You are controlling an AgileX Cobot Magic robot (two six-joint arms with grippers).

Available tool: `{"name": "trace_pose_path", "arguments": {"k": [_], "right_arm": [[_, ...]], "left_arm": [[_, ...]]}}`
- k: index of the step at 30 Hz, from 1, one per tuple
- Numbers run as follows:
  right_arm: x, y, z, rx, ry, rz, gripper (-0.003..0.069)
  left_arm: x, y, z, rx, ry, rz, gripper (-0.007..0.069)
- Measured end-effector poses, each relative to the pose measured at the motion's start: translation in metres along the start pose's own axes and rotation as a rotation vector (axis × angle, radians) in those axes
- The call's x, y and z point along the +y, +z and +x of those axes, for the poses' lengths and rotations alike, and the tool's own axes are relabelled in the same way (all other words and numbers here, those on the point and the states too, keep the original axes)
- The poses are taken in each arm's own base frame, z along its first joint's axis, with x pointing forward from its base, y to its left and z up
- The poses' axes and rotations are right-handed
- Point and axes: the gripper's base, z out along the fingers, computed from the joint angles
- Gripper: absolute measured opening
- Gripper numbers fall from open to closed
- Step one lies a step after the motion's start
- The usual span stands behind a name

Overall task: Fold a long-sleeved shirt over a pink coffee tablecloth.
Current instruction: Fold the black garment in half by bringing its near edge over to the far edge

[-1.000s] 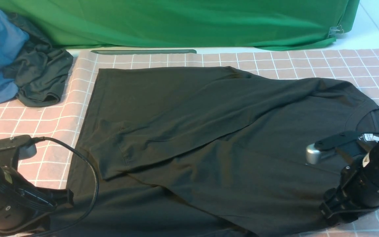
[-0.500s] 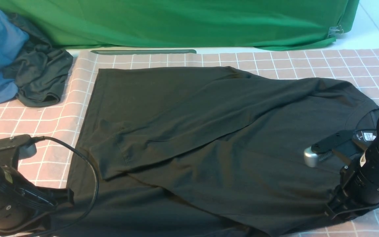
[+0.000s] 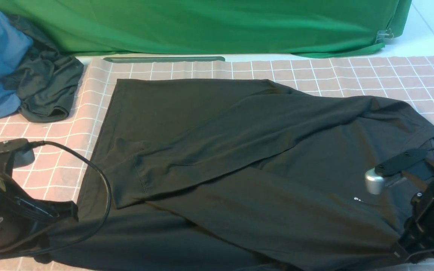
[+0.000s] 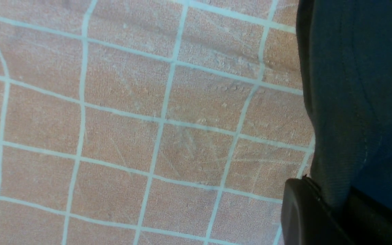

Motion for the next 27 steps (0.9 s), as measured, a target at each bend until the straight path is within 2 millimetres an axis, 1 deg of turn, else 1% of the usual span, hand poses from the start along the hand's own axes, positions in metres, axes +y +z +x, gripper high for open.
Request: {"name": "trace_pose_path", "arguments": {"k": [2, 7, 10, 13, 16, 19, 21, 22, 24, 26, 27], "right_arm": [[0.000, -0.005, -0.002, -0.008, -0.002, 0.001, 0.0052], [-0.002, -0.025, -0.016, -0.070, -0.025, 0.016, 0.0052], [-0.008, -0.039, -0.031, -0.108, -0.020, 0.024, 0.0052], [-0.018, -0.046, -0.045, -0.123, 0.006, 0.030, 0.0052], [-0.031, -0.049, -0.056, -0.116, 0.042, 0.031, 0.0052], [-0.048, -0.048, -0.071, -0.112, 0.090, 0.027, 0.0052], [-0.061, -0.047, -0.085, -0.116, 0.119, 0.021, 0.0052], [-0.068, -0.049, -0.093, -0.122, 0.134, 0.019, 0.0052], [-0.078, -0.047, -0.106, -0.123, 0.152, 0.014, 0.0052], [-0.088, -0.039, -0.120, -0.110, 0.165, 0.007, 0.0052], [-0.092, -0.037, -0.127, -0.111, 0.169, 0.006, 0.0052]], "left_arm": [[-0.001, -0.004, -0.004, -0.018, -0.001, 0.006, 0.0045], [-0.006, -0.026, -0.021, -0.115, -0.010, 0.043, 0.0045], [-0.010, -0.039, -0.040, -0.176, -0.031, 0.068, 0.0045], [-0.013, -0.043, -0.062, -0.185, -0.064, 0.082, 0.0045], [-0.015, -0.041, -0.083, -0.182, -0.095, 0.093, 0.0045], [-0.020, -0.037, -0.114, -0.180, -0.123, 0.111, 0.0045], [-0.025, -0.034, -0.133, -0.182, -0.133, 0.122, 0.0045], [-0.028, -0.030, -0.146, -0.182, -0.136, 0.127, 0.0045], [-0.033, -0.020, -0.162, -0.172, -0.139, 0.127, 0.0045], [-0.038, -0.010, -0.181, -0.170, -0.140, 0.127, 0.0045], [-0.040, -0.005, -0.186, -0.165, -0.140, 0.126, 0.0045]]}}
